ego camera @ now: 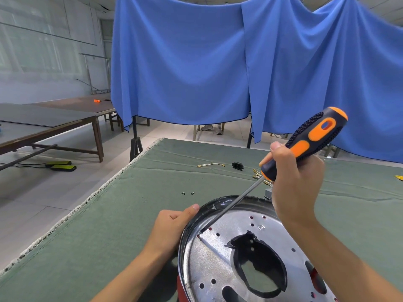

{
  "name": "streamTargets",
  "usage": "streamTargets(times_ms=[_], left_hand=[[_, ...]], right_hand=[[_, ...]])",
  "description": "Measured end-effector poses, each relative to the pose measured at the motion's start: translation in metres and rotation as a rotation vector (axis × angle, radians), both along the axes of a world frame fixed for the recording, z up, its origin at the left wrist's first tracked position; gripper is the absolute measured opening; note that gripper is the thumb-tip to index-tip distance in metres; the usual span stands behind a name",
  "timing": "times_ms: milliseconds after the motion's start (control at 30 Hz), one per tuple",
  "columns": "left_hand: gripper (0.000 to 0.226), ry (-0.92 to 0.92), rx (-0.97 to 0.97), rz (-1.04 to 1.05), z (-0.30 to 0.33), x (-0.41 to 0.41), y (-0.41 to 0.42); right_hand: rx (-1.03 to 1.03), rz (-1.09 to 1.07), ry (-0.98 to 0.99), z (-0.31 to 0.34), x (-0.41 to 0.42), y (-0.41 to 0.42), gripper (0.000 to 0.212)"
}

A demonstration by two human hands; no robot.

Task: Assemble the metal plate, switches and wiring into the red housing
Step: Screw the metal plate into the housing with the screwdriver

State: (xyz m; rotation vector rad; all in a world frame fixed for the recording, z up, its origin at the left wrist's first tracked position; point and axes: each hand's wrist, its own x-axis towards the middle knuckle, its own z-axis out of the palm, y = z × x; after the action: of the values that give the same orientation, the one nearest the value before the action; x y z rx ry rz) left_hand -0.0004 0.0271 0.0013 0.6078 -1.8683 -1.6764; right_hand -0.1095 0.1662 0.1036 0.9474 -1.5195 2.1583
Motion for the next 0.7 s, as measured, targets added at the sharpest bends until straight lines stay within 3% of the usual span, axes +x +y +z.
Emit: streamTargets(times_ms=[367, 700], left_hand=[[0.046, -0.016, 0.004, -0.005, 0.001, 0.0, 0.001], [0.043, -0.019, 0.021, -0.008, 0.006, 0.002, 0.003]], right_hand=[[0.036, -0.022, 0.03, 0.0, 0.001, -0.002, 0.033], [0.241, -0.112, 0.14, 0.019, 0.01, -0.017, 0.038]])
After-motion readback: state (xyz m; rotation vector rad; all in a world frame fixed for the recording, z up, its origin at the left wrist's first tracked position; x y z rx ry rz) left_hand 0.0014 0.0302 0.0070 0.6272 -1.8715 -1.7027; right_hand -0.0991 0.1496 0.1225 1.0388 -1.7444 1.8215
